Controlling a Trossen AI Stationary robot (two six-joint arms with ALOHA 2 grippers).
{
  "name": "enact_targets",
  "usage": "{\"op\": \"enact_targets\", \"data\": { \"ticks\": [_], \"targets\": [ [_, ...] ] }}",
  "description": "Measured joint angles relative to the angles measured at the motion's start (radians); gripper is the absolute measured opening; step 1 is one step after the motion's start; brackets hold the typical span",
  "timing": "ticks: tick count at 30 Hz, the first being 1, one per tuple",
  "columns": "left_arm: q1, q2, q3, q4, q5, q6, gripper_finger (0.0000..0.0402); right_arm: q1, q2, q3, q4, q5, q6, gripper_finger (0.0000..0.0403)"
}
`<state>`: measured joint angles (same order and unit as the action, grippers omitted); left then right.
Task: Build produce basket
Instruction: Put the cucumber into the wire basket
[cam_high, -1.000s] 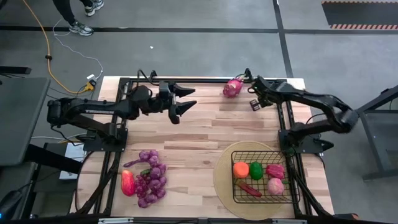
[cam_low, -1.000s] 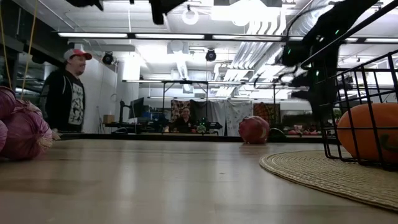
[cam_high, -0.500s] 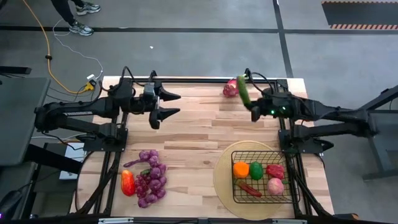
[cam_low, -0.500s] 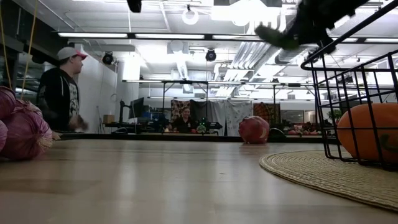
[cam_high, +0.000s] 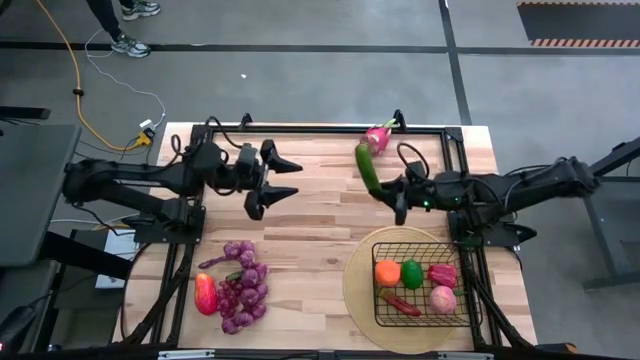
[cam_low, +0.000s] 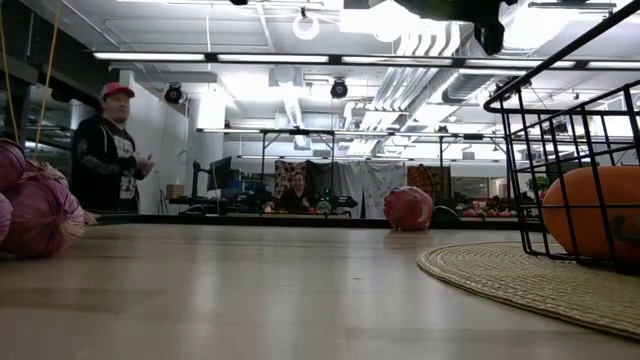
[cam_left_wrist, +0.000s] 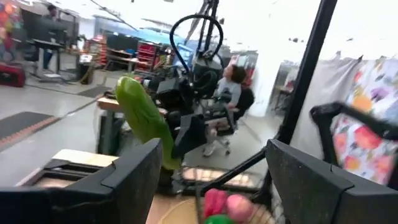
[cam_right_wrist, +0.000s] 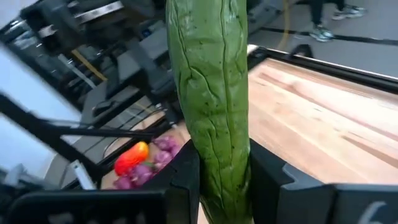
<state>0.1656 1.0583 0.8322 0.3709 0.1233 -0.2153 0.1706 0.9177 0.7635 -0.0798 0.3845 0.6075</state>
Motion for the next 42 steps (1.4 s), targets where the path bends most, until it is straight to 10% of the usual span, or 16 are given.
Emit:
{"op": "enact_targets", "data": {
  "ticks": [7,17,29,42],
  "targets": [
    [-0.048,0.024,0.000,0.009,-0.016,-0.037,0.0278,0.069,-0.022,0.000,0.042,-0.111,-0.074,0.0078],
    [-0.069,0.024,0.000,-0.066,-0.304,0.117,0.0278,0.276,-0.082,0.000,-0.140,-0.407,0.098,0.0078],
    [-0.068,0.021,0.000,-0.064,-0.348,0.159,0.0278,0.744,0.004,0.000,-0.604,-0.311,0.610,0.0078],
    [-0.068,0.014,0.000,-0.061,-0.429,0.167,0.0278,0.790,0.247,0.000,-0.519,-0.403,0.718,0.0112]
  ]
}}
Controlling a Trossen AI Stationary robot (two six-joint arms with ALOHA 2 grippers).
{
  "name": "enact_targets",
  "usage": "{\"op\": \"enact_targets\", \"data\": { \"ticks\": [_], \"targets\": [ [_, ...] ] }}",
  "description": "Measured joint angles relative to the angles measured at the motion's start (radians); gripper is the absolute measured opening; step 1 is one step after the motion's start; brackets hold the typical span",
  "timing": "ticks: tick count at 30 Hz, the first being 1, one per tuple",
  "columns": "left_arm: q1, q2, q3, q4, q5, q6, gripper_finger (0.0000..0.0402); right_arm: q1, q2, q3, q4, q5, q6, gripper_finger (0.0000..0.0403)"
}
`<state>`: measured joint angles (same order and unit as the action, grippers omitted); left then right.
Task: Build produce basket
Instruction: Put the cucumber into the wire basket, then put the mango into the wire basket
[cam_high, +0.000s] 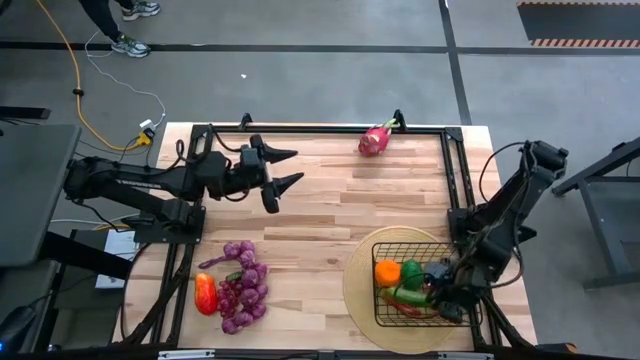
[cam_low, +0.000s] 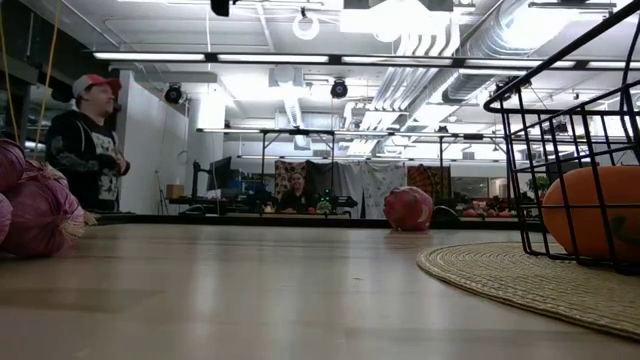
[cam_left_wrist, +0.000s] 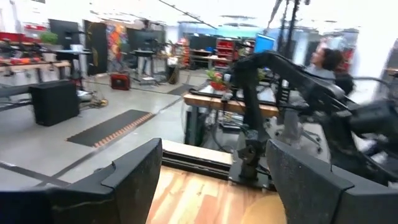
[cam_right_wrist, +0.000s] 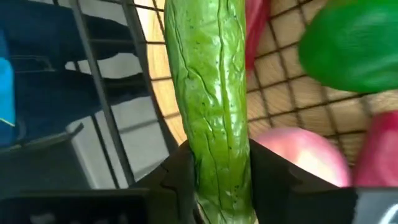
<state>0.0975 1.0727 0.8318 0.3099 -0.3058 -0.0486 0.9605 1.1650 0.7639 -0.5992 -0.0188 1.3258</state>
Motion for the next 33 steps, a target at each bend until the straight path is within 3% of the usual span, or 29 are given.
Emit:
{"op": "enact_targets", "data": {
  "ticks": [3,6,13,17,21,27,30,33],
  "targets": [
    [0.008,-0.003,0.000,0.003,-0.034,0.000,0.0278,-0.014,0.052,0.000,0.022,-0.022,0.019,0.0136],
    [0.037,-0.014,-0.001,-0.010,0.018,-0.002,0.0278,-0.046,0.089,0.000,0.037,-0.076,0.029,0.0171],
    [0.158,-0.050,-0.001,-0.112,0.347,-0.124,0.0278,-0.153,0.093,0.000,0.036,-0.258,0.003,0.0258],
    [0.249,-0.084,-0.001,-0.157,0.517,-0.135,0.0278,-0.221,0.032,0.000,0.032,-0.293,0.028,0.0275],
    [0.327,-0.114,-0.001,-0.175,0.619,-0.169,0.0278,-0.315,-0.076,0.000,0.073,-0.157,0.037,0.0275],
    [0.367,-0.129,0.000,-0.172,0.680,-0.273,0.0278,-0.527,-0.228,0.001,0.221,0.253,-0.190,0.0275],
    [0.363,-0.129,0.000,-0.172,0.623,-0.302,0.0278,-0.649,-0.264,0.002,0.278,0.355,-0.447,0.0275],
    [0.354,-0.116,0.000,-0.180,0.516,-0.306,0.0278,-0.760,-0.275,0.002,0.299,0.368,-0.675,0.0275]
  ]
}}
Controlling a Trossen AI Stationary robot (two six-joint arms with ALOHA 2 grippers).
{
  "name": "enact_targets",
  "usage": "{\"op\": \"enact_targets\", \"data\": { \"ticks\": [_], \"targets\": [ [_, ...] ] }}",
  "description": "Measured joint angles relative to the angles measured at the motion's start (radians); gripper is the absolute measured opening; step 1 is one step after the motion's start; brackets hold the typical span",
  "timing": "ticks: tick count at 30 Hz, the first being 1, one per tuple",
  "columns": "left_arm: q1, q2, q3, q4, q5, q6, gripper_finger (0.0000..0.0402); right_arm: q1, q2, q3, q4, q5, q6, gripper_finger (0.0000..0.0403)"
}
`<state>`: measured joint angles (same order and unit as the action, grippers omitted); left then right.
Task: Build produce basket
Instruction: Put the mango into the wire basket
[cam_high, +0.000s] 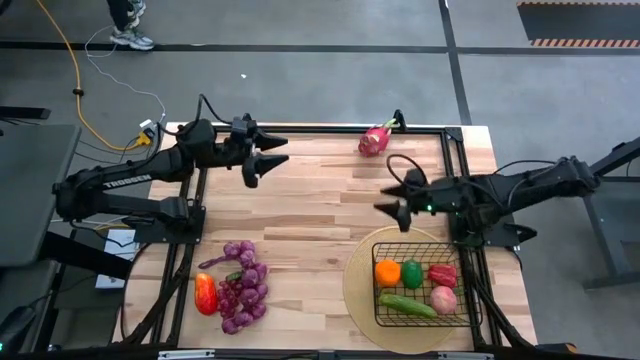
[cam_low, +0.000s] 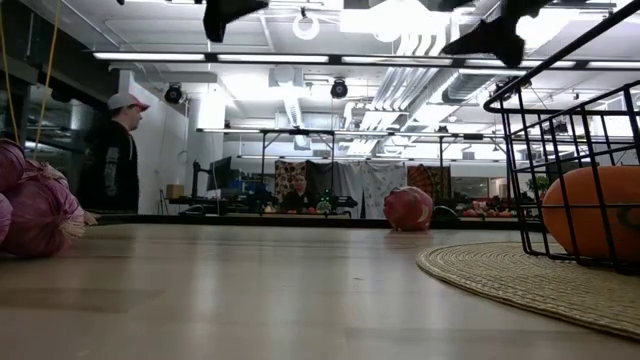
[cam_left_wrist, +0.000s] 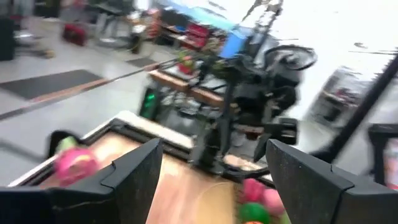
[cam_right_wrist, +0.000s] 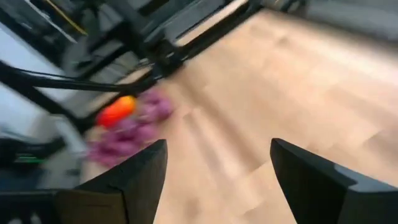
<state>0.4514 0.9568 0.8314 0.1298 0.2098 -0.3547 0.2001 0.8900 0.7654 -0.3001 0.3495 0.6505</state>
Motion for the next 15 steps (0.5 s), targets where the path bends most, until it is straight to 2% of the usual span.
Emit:
{"op": "enact_targets", "data": {
  "ticks": [3,7,11,15],
  "targets": [
    [-0.004,0.001,0.000,-0.014,-0.054,-0.064,0.0278,-0.082,0.000,-0.007,0.027,0.000,-0.180,0.0275],
    [-0.033,0.013,0.000,-0.016,-0.069,-0.113,0.0278,-0.149,-0.005,-0.074,0.144,-0.039,-0.289,0.0275],
    [-0.096,0.015,0.000,-0.010,-0.124,-0.124,0.0278,-0.179,-0.035,-0.206,0.360,-0.120,-0.263,0.0275],
    [-0.200,0.033,0.000,0.001,-0.269,-0.062,0.0278,-0.180,-0.062,-0.320,0.647,-0.124,-0.176,0.0275]
  ]
}}
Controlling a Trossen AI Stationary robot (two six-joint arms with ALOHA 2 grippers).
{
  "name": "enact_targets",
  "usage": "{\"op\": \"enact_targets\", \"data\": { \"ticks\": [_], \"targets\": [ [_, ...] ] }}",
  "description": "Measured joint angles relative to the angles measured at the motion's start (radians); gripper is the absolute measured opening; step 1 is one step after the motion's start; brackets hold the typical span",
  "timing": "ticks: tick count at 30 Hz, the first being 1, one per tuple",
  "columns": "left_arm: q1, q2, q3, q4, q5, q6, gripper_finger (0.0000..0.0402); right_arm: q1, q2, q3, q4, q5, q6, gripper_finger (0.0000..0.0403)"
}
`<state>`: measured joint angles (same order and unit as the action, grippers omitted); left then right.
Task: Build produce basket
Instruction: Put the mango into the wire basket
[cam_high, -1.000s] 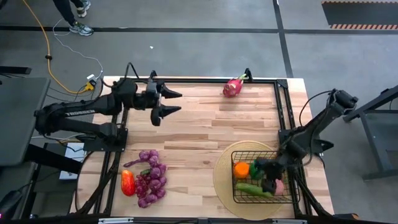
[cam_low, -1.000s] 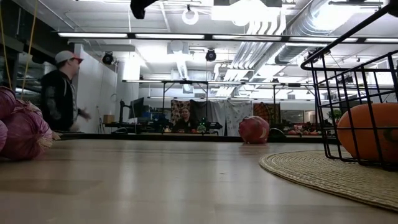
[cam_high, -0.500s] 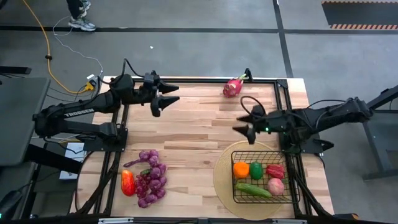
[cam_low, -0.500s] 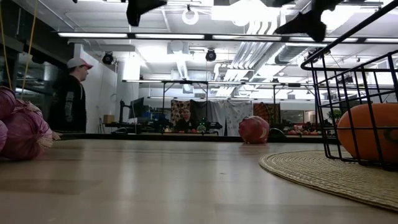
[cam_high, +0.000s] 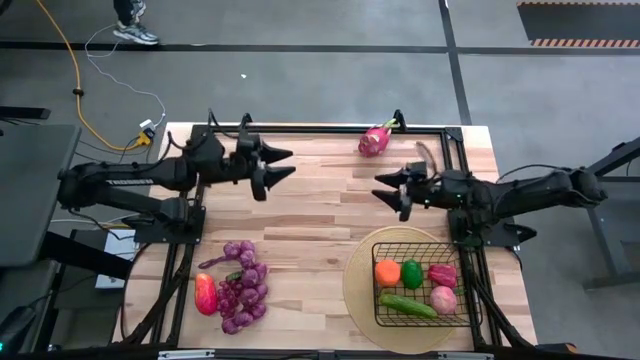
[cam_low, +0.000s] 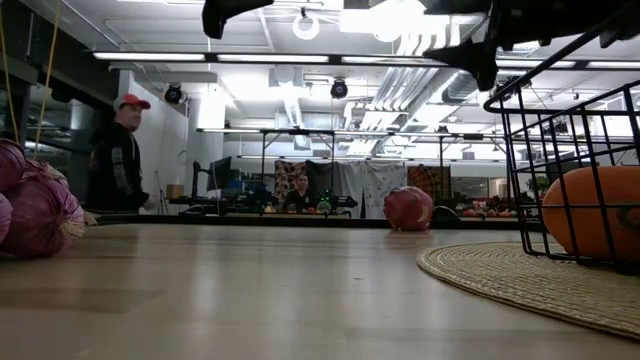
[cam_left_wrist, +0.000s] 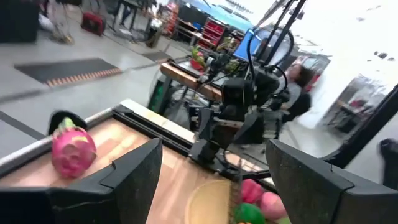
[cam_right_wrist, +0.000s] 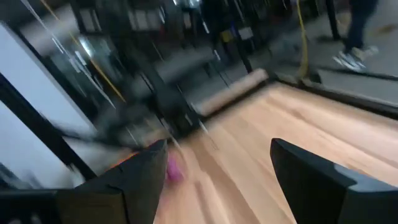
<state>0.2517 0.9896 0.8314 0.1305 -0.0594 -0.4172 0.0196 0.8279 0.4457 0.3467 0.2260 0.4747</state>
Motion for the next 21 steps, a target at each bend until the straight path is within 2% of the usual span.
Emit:
{"op": "enact_targets", "data": {
  "ticks": [3,5,13,21],
  "targets": [
    [-0.072,0.031,0.000,0.052,-0.112,0.083,0.0278,0.000,0.001,-0.020,0.123,0.000,-0.006,0.0275],
    [-0.101,0.059,0.000,0.094,-0.134,0.121,0.0278,0.000,0.001,-0.017,0.142,0.000,-0.064,0.0275],
    [-0.112,0.114,0.000,0.120,-0.025,0.161,0.0278,0.000,0.001,-0.001,0.144,0.008,-0.262,0.0275],
    [-0.112,0.108,0.000,0.064,-0.020,0.159,0.0278,0.000,0.002,-0.001,0.142,0.009,-0.274,0.0275]
  ]
}}
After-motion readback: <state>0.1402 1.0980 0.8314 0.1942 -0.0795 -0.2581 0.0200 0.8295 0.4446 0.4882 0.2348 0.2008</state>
